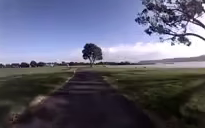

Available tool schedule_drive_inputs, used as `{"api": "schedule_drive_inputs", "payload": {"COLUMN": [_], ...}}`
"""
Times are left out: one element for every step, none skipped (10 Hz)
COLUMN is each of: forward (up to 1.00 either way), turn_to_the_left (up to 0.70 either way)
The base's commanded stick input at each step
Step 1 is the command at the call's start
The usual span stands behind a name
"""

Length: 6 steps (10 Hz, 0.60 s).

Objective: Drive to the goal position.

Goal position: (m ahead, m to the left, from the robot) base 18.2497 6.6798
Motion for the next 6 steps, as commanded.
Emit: {"api": "schedule_drive_inputs", "payload": {"forward": [0.45,0.45,0.45,0.45,0.45,0.45], "turn_to_the_left": [0.0,0.0,0.0,0.0,0.0,0.0]}}
